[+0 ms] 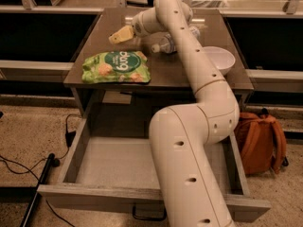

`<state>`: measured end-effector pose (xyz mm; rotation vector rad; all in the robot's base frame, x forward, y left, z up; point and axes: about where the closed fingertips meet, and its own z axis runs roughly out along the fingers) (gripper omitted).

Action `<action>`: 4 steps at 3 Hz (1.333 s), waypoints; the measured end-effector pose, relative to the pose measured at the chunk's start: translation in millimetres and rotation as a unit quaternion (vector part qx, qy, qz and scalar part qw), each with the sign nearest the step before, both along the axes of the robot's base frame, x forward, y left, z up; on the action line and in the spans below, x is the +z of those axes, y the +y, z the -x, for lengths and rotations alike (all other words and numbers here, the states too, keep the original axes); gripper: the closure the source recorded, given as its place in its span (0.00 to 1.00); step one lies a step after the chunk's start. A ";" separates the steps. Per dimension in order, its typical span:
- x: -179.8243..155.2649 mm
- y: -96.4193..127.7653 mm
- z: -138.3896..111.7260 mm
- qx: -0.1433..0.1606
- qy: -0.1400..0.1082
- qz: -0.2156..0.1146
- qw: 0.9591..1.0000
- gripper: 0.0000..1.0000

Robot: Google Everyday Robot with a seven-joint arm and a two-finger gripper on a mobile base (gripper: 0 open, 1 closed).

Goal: Place rxbar chocolate into top drawer

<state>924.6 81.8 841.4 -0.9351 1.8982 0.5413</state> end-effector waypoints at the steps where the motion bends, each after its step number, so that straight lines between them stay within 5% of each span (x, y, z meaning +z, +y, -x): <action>1: -0.4 -2.5 -13.9 -0.023 -0.009 -0.011 1.000 0.00; 4: -18.7 2.3 -21.1 -0.048 0.016 -0.007 0.999 0.00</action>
Offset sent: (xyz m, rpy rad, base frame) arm 0.0519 -0.0011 0.0013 0.0399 0.0083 -0.0947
